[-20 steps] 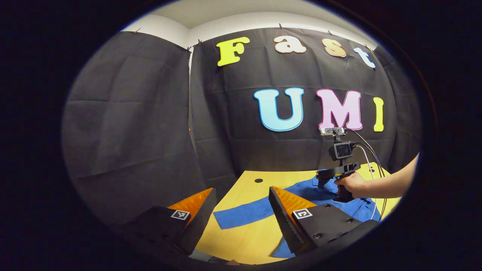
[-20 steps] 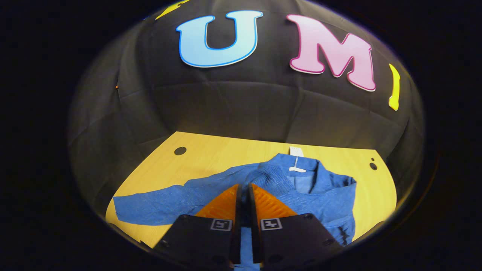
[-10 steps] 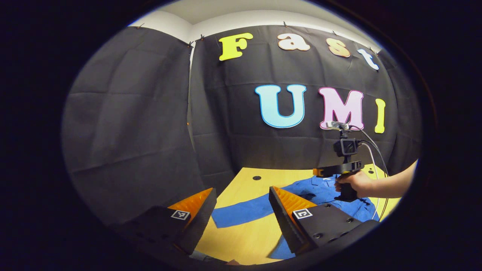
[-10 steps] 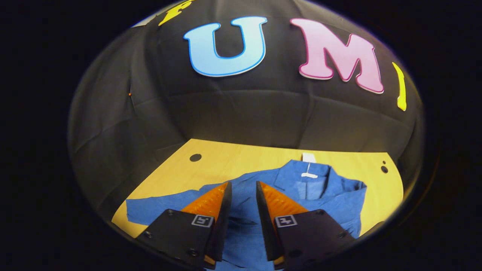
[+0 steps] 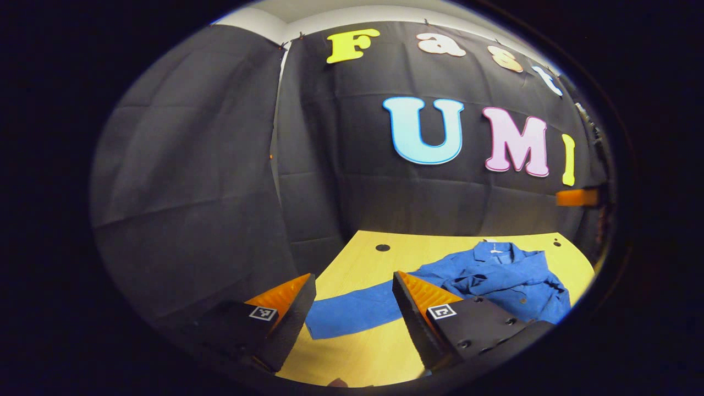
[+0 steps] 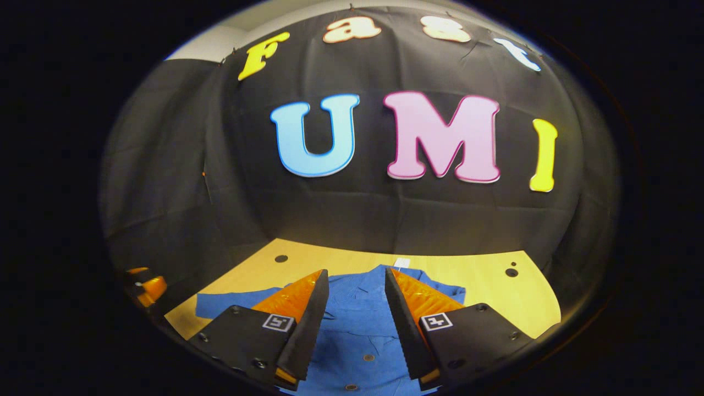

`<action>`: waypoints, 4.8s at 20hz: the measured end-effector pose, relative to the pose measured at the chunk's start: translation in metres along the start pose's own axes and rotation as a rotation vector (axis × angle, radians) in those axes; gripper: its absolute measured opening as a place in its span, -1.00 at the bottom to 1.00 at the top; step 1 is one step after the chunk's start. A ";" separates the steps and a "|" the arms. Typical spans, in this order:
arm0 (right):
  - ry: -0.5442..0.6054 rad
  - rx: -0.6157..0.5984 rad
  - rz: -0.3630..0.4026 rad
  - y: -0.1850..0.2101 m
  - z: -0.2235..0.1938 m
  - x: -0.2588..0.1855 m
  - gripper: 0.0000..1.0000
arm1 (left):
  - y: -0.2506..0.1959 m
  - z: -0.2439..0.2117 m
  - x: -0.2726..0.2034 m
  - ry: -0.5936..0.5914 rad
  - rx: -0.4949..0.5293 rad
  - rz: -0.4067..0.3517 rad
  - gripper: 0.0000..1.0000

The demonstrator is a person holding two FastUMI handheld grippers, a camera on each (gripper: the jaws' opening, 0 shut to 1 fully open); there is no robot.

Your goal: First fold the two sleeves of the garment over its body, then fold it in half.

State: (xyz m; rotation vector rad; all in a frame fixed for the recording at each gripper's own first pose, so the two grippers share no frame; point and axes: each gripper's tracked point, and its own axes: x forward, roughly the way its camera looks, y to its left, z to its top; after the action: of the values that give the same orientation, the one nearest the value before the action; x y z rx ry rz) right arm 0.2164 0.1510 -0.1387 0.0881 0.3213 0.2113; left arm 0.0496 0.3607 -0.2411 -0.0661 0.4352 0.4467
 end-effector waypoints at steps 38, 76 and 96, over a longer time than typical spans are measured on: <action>-0.040 0.245 -0.243 -0.106 0.028 -0.106 0.34 | 0.063 -0.151 0.147 0.450 -0.117 0.129 0.68; 0.008 0.362 -0.232 -0.188 -0.001 -0.121 0.46 | -0.279 0.054 0.133 0.241 -0.010 -0.433 -1.00; 0.056 0.398 -0.407 -0.304 -0.032 -0.179 0.14 | -0.512 -0.032 0.151 0.446 0.300 -0.462 -0.93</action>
State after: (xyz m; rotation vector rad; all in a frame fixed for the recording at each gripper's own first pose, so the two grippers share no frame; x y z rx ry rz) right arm 0.0988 -0.1824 -0.1507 0.4057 0.4262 -0.2568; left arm 0.3814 -0.0447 -0.3500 0.0267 0.8973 -0.0982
